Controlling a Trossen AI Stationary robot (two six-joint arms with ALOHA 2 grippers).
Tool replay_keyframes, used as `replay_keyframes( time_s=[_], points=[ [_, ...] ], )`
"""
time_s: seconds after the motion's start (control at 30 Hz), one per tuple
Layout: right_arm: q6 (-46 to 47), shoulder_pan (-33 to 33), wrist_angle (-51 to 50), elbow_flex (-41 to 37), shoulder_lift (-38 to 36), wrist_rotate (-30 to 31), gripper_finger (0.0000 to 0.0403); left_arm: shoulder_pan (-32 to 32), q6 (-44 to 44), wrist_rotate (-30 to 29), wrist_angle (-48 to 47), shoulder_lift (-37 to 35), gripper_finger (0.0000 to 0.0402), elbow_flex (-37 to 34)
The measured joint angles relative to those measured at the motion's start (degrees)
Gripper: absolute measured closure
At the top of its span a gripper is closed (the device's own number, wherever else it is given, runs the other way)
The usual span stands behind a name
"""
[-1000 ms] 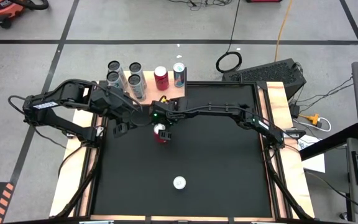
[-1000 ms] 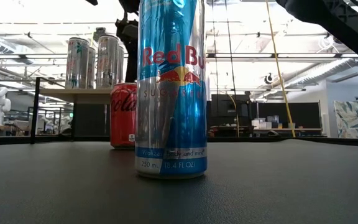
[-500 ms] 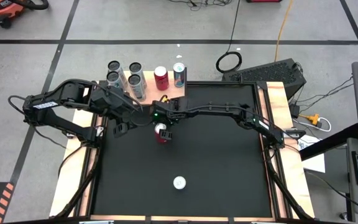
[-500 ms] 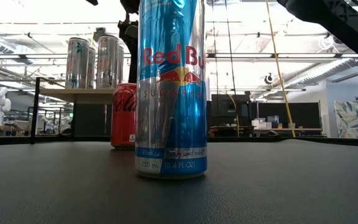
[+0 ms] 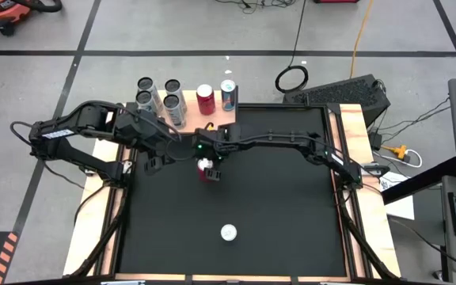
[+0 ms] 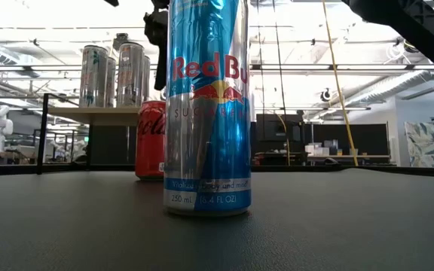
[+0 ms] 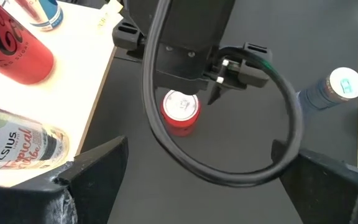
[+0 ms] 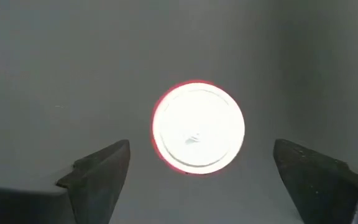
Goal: Place canned beverage on shelf
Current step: Put the red black soda can aligned with the red black soda can on the shelf
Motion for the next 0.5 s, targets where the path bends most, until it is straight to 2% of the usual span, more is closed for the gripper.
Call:
replay_keyframes(
  time_s=[0.1, 0.5],
  points=[
    [0.0, 0.0, 0.4, 0.0, 0.0, -1.8, 0.0023, 0.0, 0.0, 0.0, 0.0, 0.0, 0.0011, 0.0],
    [-1.4, -0.1, 2.1, 0.2, 1.0, -0.2, 0.0023, 0.0, 0.0, 0.0, 0.0, 0.0, 0.0011, 0.0]
  ],
)
